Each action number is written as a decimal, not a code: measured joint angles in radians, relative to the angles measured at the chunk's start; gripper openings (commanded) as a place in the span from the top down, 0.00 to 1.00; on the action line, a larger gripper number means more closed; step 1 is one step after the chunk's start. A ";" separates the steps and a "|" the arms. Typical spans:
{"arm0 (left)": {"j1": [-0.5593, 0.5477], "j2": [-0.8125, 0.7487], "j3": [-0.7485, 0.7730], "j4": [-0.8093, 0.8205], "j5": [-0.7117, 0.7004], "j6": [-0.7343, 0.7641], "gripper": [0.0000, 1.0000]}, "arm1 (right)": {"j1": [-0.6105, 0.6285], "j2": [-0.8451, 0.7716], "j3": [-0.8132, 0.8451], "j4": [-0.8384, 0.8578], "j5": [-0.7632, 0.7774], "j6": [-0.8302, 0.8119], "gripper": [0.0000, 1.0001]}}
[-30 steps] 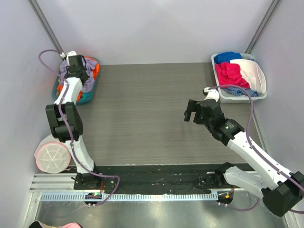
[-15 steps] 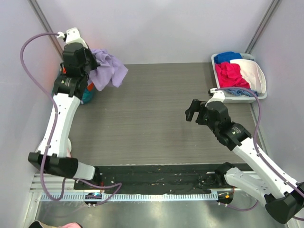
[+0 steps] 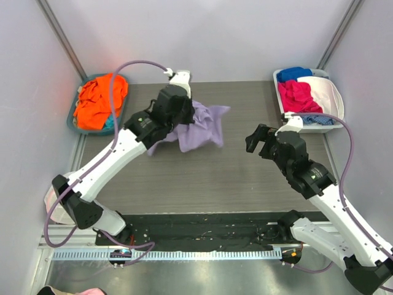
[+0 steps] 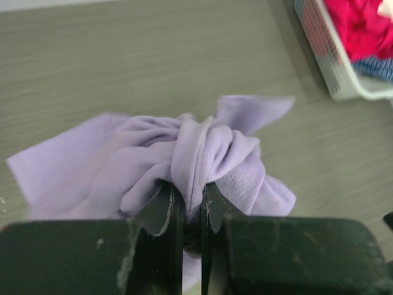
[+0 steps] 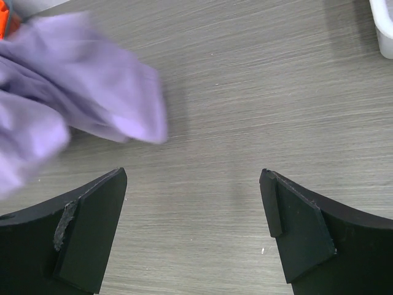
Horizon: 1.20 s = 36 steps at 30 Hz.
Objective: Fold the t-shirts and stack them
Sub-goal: Move the tshirt to the center of the board
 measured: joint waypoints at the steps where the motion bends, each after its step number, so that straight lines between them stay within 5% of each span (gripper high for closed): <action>1: -0.018 0.011 -0.009 0.002 -0.002 -0.002 1.00 | 0.000 -0.009 0.000 -0.005 0.003 0.003 0.00; 20: 0.077 -0.220 -0.626 0.058 -0.092 -0.151 1.00 | 0.000 0.061 -0.027 -0.016 -0.008 0.040 0.00; 36: 0.066 -0.378 -0.894 0.071 -0.060 -0.314 1.00 | 0.000 0.420 -0.107 0.238 -0.177 0.080 0.06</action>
